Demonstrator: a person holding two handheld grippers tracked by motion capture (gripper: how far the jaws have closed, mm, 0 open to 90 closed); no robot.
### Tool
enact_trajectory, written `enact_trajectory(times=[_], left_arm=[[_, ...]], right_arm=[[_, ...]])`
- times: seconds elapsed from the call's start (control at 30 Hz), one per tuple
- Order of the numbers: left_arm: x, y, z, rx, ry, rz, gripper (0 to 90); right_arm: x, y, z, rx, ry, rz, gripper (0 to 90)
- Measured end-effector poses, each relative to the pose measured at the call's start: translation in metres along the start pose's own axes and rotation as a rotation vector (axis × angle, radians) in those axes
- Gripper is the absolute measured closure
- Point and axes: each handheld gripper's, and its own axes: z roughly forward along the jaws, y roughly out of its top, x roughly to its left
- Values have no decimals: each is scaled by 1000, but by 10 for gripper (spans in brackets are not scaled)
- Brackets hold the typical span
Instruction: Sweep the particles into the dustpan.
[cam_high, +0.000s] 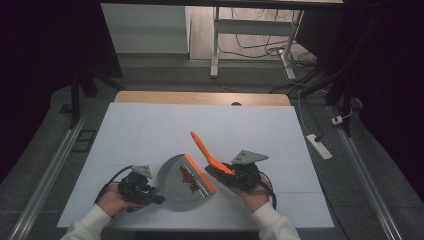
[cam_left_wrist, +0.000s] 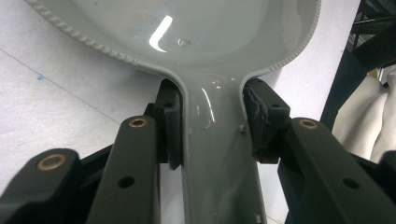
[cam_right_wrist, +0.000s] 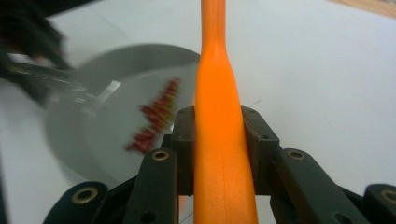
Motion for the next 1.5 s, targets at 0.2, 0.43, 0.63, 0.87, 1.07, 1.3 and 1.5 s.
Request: enact_trajectory(times=[0.2,0.43,0.63,0.87,1.07,1.3,1.5], left_arm=[[-1,0,0,0,1,0,616],[-2,0,1,1,4,2,616],[-4,1,2,1,3,4,616],[-6,3,6,7,2,8,616],[-6,3,7,-16,12,8,617],[-6,2,10,-53,42,29,618],[-7,2,9,-83,57,43,618]], right_arm=[[-12,-13,-6,61,-113,-20,700],[1,-18,-6,85,-98,-5,697],[12,-21,-9,83,-77,19,696],[13,-17,-15,16,68,98,700],[-5,-20,-25,-1,-18,109,699],[-18,-25,-25,19,-55,108,699],[-25,-26,-27,14,-61,117,699]])
